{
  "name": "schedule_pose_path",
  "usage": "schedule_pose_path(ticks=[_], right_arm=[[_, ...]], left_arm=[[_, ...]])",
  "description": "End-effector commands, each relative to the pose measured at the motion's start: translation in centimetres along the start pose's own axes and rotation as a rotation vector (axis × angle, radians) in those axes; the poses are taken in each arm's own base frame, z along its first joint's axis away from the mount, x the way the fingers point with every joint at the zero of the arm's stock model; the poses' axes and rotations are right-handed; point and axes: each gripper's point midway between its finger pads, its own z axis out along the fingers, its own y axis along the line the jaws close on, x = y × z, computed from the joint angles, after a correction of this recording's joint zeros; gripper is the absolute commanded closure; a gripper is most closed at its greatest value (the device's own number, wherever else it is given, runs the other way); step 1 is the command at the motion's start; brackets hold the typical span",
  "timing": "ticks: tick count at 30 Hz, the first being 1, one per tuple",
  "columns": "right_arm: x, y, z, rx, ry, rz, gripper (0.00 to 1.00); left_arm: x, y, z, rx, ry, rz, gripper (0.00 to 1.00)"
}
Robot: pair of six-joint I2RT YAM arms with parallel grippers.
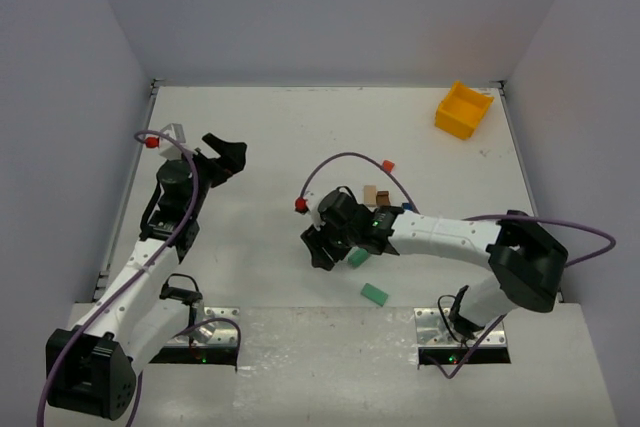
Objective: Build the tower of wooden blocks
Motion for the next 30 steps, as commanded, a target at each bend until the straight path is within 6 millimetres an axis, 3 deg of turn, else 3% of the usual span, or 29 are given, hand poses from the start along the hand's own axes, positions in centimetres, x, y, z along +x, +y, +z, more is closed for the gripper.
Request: schedule_pose_path(ticks=[1, 2, 3, 7, 9, 13, 24, 30], right_arm=[[-7.0, -2.3, 1.6, 0.193, -0.132, 0.133, 0.79], [-6.0, -2.8, 2.9, 0.228, -0.090, 0.204, 0.79], [-7.0, -2.8, 2.7, 0.234, -0.113, 0.206, 0.79], [-7.0, -4.4, 4.8, 0.359, -0.122, 0.388, 0.76], [-7.0, -5.0, 5.3, 0.404, -0.145, 0.463, 0.73], [-6.8, -5.9, 5.6, 0.469, -0.191, 0.607, 0.76], [-6.2, -4.2, 8.1, 0.392, -0.159, 0.681, 0.72], [-5.4, -3.2, 8.2, 0.403, -0.161, 0.730, 0.71]], left_arm=[[-1.3, 0.0, -0.3, -0.022, -0.049, -0.020, 0.00], [-1.3, -0.1, -0.3, -0.022, -0.049, -0.022, 0.00], [-1.3, -0.1, -0.3, -0.022, -0.049, -0.022, 0.00], [-1.3, 0.0, -0.3, -0.027, -0.051, -0.024, 0.00], [-1.3, 0.0, -0.4, -0.028, -0.052, -0.027, 0.00], [-1.4, 0.2, -0.4, -0.041, -0.055, -0.030, 0.00], [-1.5, 0.2, -0.5, -0.042, -0.058, -0.033, 0.00], [-1.9, 0.4, -0.9, -0.055, -0.073, -0.031, 0.00]])
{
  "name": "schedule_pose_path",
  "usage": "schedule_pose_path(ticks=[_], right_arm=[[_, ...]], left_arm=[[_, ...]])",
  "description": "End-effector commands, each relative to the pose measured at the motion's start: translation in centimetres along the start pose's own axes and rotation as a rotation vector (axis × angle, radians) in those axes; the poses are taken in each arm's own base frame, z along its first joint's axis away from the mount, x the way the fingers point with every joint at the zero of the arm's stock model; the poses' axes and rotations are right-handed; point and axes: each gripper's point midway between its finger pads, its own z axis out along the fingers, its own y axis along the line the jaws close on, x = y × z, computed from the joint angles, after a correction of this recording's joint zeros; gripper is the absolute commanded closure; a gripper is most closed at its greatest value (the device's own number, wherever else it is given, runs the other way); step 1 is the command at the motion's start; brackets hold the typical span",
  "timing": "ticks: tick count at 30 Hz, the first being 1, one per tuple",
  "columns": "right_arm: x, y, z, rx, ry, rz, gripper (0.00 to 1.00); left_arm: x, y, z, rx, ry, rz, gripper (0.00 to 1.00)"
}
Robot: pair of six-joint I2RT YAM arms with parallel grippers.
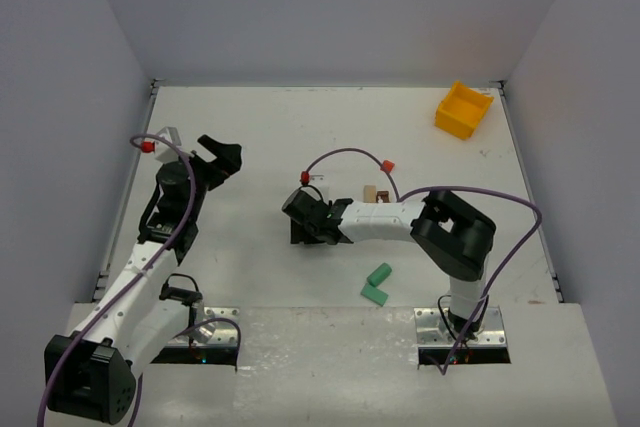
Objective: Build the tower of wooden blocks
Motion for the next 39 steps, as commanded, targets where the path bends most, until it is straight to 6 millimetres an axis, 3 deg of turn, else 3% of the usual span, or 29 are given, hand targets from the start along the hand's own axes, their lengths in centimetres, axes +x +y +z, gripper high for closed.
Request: schedule_pose_path(ticks=[1, 13, 28, 34, 37, 39], right_arm=[[0.0, 1.7, -0.7, -0.017, -0.028, 0.082, 0.71], [3.1, 1.7, -1.2, 0.041, 0.019, 0.064, 0.62], [1.6, 3.7, -2.5, -0.041, -0.022, 0.013, 0.11], [-0.3, 4.0, -4.9, -0.105, -0.081, -0.106, 0.01], [-1.0, 3.3, -7.7, -0.156, -0.103, -0.224, 0.01], [0.9, 1.3, -9.3, -0.188, -0.050, -0.292, 0.01]], left_arm=[[-1.7, -0.9, -0.6, 0.017, -0.057, -0.014, 0.00], [-1.5, -1.1, -0.8, 0.028, -0.044, -0.018, 0.00], [-1.8, -1.1, -1.4, 0.036, -0.063, -0.028, 0.00], [-1.8, -1.1, -1.5, 0.043, -0.065, -0.029, 0.00], [-1.8, -1.1, -1.5, 0.044, -0.066, -0.026, 0.00], [-1.8, -1.2, -1.5, 0.049, -0.068, -0.027, 0.00]])
